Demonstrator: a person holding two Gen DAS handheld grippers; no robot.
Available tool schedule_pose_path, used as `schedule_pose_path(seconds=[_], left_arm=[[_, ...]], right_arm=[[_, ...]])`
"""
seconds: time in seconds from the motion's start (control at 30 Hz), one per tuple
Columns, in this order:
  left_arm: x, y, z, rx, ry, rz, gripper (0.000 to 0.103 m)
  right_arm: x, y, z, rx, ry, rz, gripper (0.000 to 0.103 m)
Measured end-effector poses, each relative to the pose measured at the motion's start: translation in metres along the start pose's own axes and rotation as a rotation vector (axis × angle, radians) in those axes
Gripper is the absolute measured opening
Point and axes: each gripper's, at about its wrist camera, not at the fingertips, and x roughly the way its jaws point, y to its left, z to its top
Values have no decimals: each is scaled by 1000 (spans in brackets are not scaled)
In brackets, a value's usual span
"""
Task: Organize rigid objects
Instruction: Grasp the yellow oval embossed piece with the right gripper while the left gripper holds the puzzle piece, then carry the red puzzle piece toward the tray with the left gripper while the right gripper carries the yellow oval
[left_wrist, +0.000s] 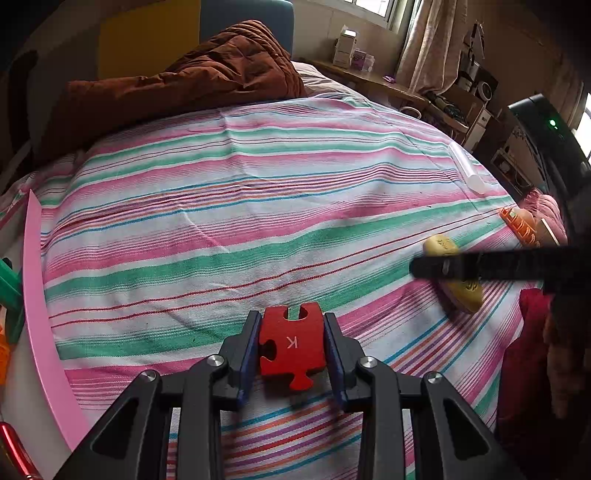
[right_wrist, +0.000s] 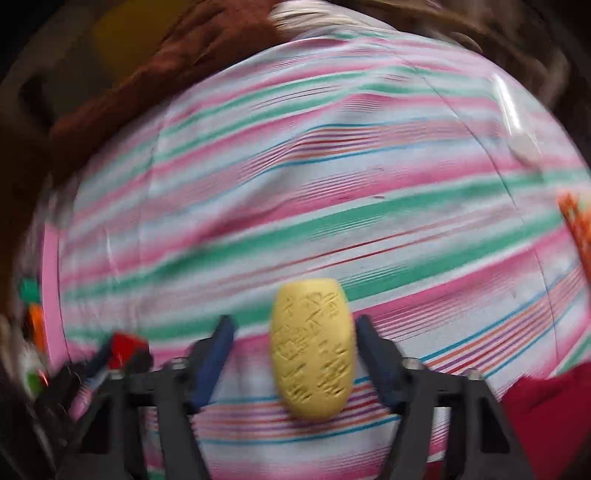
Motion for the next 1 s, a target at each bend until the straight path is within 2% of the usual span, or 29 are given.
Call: schedule_pose_path(seconds=[0.07,0.3,0.43,0.63,0.83,1.0], left_arm=[[-1,1,-1,-8,-5,-2,33],[-3,-2,0,-31,-17,8,32],[-9,-2,0,-50,-21,2,32],[-36,-8,-1,-26,-79,26,32],[-67,1,0,-49,-122,63,32],[-87,12,-5,-75,-155,95,32]], right_arm=[[0,15,-5,-88,-12,-58,44],[0,16,-4,-111,-32,-21,44],[4,25,-4,-162,-25,-53,46],[5,26,-5,-173,-24,-62,47],[7,29,1,-147,-30,-51,48],[6,38,2,-207,-42,-86,46]])
